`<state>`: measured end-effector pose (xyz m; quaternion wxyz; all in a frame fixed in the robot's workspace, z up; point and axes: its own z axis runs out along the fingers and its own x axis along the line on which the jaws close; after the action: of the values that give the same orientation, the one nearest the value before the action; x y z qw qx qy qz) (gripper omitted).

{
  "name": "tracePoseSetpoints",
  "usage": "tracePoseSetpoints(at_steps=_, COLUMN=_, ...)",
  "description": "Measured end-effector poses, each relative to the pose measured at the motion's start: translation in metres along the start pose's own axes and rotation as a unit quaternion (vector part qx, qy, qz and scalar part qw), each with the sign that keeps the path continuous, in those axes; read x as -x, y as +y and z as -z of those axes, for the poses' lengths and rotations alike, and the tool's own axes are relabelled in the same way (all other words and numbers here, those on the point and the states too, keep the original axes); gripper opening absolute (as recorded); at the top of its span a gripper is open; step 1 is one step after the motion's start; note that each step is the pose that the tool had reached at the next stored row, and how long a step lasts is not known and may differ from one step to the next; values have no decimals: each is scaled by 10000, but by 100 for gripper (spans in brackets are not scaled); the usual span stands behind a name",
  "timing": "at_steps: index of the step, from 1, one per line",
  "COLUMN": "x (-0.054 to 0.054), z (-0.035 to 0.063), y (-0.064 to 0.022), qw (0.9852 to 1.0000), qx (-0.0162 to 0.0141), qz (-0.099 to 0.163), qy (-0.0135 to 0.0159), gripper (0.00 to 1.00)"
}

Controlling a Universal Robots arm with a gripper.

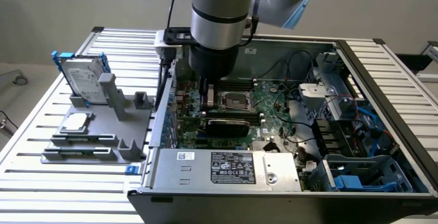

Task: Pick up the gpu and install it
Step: 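Insert the gpu into the slot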

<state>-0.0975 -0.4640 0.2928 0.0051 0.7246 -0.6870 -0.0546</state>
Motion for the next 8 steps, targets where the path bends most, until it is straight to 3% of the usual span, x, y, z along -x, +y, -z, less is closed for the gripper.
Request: tracePoseSetpoints(at_steps=8, x=-20, z=-2, y=160, qw=10000, qx=0, qz=-1, qy=1, gripper=11)
